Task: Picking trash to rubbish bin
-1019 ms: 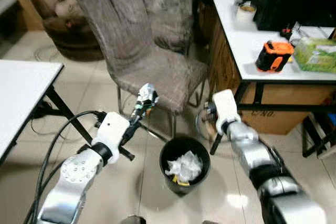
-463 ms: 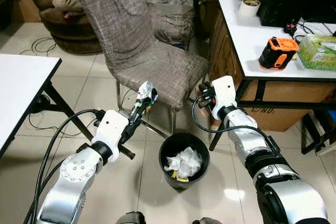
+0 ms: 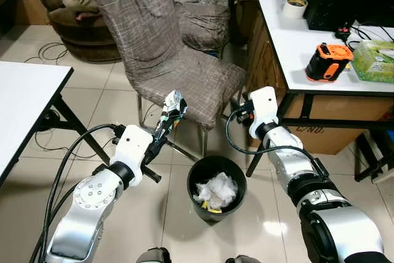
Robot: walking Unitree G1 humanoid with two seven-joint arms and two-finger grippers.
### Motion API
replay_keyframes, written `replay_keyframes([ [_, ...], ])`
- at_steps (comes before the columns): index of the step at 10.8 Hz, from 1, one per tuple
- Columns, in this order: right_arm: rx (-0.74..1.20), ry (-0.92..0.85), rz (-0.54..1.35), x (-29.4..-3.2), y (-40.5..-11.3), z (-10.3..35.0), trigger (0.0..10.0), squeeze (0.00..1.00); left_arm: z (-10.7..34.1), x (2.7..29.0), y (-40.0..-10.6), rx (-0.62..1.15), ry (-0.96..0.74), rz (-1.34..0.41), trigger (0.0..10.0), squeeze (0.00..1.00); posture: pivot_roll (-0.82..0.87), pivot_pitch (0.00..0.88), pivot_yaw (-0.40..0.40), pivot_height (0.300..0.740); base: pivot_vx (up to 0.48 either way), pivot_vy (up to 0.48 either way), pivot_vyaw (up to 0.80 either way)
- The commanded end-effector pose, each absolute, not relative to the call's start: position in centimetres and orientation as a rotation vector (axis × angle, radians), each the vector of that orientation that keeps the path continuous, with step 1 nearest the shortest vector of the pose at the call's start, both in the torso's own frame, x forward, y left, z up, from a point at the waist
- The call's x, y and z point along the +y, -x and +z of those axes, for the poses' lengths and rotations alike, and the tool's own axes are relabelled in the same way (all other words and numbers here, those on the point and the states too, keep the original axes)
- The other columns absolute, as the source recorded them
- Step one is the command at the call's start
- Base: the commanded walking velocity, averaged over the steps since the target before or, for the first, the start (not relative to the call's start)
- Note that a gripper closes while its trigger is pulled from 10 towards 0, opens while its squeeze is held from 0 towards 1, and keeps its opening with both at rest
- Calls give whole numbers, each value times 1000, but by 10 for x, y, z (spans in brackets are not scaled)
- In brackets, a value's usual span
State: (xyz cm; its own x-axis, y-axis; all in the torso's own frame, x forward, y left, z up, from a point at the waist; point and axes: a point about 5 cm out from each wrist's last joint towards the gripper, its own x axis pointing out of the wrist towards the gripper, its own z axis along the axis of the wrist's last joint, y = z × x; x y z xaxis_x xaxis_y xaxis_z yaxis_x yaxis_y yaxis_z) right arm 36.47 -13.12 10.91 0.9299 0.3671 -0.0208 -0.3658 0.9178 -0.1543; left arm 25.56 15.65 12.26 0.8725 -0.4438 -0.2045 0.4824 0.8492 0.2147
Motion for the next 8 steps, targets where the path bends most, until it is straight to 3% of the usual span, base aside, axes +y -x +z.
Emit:
replay_keyframes([
  [1, -22, 192, 377, -132, -365, 111, 10000, 933, 122, 156, -256, 150, -266, -486, 10000, 0, -58, 136, 13, 740, 0, 0, 0],
  [2, -8, 180, 365, -134, -363, 106, 10000, 98, 117, 154, -255, 162, -258, -488, 10000, 0, -68, 124, 12, 740, 0, 0, 0],
  [3, 27, 182, 361, -136, -355, 95, 10000, 0, 106, 149, -253, 195, -223, -488, 10000, 0, -76, 113, 18, 740, 0, 0, 0],
  [5, 155, 165, 340, -149, -308, 56, 10000, 0, 65, 119, -256, 285, -218, -590, 10000, 0, -139, 83, 46, 740, 0, 0, 0],
  [8, 117, 170, 382, -165, -246, 65, 10000, 0, 56, 94, -300, 305, -213, -567, 10000, 0, -217, 78, 96, 740, 0, 0, 0],
])
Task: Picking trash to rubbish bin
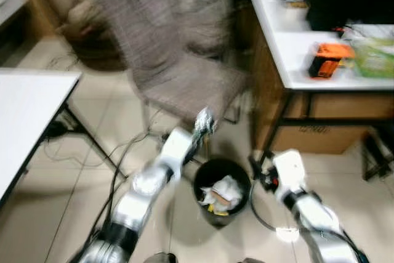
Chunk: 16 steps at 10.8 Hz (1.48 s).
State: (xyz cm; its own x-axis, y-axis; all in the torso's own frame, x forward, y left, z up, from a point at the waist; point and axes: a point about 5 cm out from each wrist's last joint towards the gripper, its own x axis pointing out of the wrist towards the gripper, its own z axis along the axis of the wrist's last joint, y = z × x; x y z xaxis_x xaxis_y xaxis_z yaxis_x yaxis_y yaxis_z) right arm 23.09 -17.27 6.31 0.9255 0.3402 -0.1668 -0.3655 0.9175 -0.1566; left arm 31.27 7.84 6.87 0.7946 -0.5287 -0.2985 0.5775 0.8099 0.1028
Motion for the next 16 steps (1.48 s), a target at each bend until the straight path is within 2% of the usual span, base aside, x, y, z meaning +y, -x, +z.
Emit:
replay_keyframes([
  [1, 86, 167, 365, -173, -223, 83, 10000, 0, 72, 67, -323, 256, -151, -610, 10000, 0, -235, 83, 99, 740, 0, 0, 0],
  [3, 121, 140, 399, -173, -204, 93, 10000, 0, 89, 44, -339, 230, -119, -639, 10000, 0, -249, 95, 95, 740, 0, 0, 0],
  [5, 175, 146, 438, -171, -194, 98, 10000, 0, 95, 39, -348, 209, -149, -648, 10000, 0, -254, 108, 79, 740, 0, 0, 0],
  [7, 201, 154, 455, -172, -192, 104, 10000, 0, 103, 51, -361, 180, -232, -547, 10000, 0, -254, 110, 73, 740, 0, 0, 0],
  [12, 270, 167, 468, -175, -191, 103, 10000, 0, 103, 56, -365, 192, -281, -554, 10000, 0, -257, 110, 72, 740, 0, 0, 0],
  [13, 271, 166, 464, -176, -192, 104, 10000, 0, 103, 57, -366, 192, -275, -540, 10000, 753, -259, 110, 72, 740, 0, 0, 0],
  [14, 272, 167, 464, -176, -192, 105, 10000, 0, 104, 58, -367, 192, -264, -538, 10000, 1000, -259, 110, 71, 740, 0, 0, 0],
  [16, 273, 171, 467, -176, -193, 106, 10000, 0, 105, 56, -367, 196, -231, -554, 10000, 1000, -259, 107, 67, 740, 0, 0, 0],
])
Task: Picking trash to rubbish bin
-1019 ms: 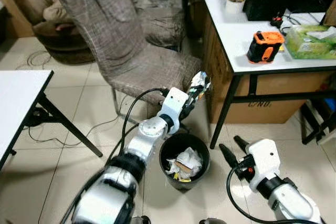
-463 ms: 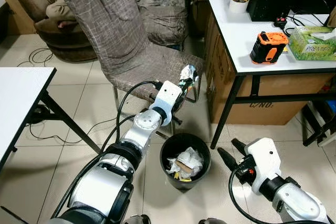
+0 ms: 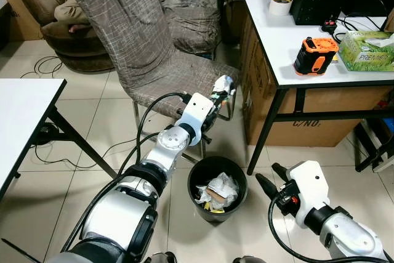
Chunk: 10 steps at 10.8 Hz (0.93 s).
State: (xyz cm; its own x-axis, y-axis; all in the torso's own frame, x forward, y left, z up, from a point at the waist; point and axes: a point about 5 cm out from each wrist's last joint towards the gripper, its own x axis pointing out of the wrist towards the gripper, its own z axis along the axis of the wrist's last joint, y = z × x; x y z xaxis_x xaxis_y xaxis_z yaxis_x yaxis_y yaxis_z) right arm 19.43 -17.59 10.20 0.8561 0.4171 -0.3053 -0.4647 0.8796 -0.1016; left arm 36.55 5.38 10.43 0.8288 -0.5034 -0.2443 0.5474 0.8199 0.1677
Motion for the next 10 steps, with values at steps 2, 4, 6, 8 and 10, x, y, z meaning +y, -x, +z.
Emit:
replay_keyframes([
  [2, 262, 179, 451, -179, -197, 109, 10000, 0, 100, 50, -362, 212, -193, -606, 10000, 1000, -260, 104, 67, 740, 0, 0, 0],
  [4, 259, 181, 446, -179, -198, 111, 10000, 0, 97, 45, -359, 224, -176, -636, 10000, 1000, -262, 103, 68, 740, 0, 0, 0],
  [6, 256, 179, 443, -179, -198, 111, 10000, 0, 90, 45, -355, 257, -113, -643, 10000, 278, -256, 103, 69, 740, 0, 0, 0],
  [8, 244, 179, 339, -177, -203, 109, 10000, 0, 74, 70, -343, 233, 10, -595, 10000, 0, -229, 93, 68, 740, 0, 0, 0],
  [10, 206, 120, 233, -170, -214, 113, 10000, 0, 81, 109, -327, 118, 64, -521, 10000, 0, -192, 78, 67, 740, 0, 0, 0],
])
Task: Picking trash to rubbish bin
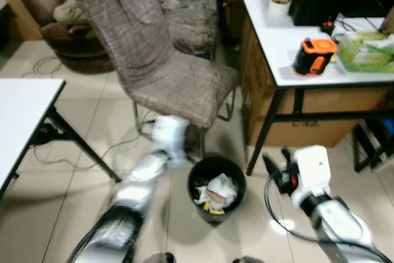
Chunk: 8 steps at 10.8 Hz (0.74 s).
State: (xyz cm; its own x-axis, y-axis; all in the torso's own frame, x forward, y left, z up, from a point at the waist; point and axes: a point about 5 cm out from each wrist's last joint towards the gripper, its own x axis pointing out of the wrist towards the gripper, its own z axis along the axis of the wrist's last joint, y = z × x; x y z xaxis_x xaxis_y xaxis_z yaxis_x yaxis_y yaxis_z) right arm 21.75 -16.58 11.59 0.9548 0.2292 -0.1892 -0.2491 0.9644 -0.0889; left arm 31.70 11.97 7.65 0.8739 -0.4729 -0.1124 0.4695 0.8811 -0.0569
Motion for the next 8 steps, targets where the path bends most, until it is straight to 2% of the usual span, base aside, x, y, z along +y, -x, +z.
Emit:
replay_keyframes([
  [1, 163, 96, 237, -159, -221, 120, 10000, 0, 94, 133, -310, 75, -22, -457, 10000, 0, -152, 59, 61, 740, 0, 0, 0],
  [3, 90, 40, 221, -145, -235, 138, 10000, 0, 123, 153, -282, 31, -72, -401, 10000, 0, -108, 28, 52, 740, 0, 0, 0],
  [5, 66, -9, 198, -142, -239, 145, 10000, 0, 148, 164, -264, 3, -115, -354, 10000, 0, -89, 10, 50, 740, 0, 0, 0],
  [7, 82, 1, 239, -136, -242, 142, 10000, 0, 160, 171, -252, 32, -125, -319, 10000, 0, -71, 0, 46, 740, 0, 0, 0],
  [8, 84, -11, 249, -133, -242, 141, 10000, 0, 165, 173, -253, 31, -133, -310, 10000, 0, -70, 0, 45, 740, 0, 300, 0],
])
